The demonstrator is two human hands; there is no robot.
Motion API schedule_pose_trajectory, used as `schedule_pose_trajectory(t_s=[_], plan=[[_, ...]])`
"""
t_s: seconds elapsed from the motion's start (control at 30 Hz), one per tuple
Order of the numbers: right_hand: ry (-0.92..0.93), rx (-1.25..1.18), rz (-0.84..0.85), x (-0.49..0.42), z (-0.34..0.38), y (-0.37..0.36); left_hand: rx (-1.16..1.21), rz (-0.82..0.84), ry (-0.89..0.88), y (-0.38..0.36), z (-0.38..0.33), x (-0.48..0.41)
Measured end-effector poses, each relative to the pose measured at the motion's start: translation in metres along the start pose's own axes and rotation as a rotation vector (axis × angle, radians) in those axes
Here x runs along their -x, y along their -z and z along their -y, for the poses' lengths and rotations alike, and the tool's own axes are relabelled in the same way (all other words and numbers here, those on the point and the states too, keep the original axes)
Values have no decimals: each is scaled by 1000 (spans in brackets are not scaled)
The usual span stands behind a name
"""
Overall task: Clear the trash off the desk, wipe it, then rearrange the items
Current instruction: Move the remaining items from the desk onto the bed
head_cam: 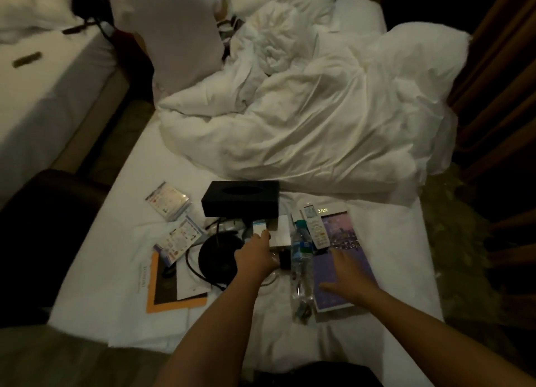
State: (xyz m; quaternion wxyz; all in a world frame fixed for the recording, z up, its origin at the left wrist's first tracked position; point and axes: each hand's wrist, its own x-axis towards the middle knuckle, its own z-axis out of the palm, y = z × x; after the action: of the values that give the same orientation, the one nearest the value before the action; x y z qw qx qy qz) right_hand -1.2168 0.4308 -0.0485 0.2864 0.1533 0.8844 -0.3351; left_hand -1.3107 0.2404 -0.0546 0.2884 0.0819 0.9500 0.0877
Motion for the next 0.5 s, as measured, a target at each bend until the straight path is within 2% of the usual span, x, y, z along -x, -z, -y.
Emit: schedule_pose_trajectory(t_s=[0.13,0.27,0.5], plan=[[58,90,29,0,24,-7,54,-29,57,6,27,27],[175,281,69,-1,61,-31,81,-46,160,0,80,74],[490,553,238,17,177,-118,251,-178,543,-15,203,192]])
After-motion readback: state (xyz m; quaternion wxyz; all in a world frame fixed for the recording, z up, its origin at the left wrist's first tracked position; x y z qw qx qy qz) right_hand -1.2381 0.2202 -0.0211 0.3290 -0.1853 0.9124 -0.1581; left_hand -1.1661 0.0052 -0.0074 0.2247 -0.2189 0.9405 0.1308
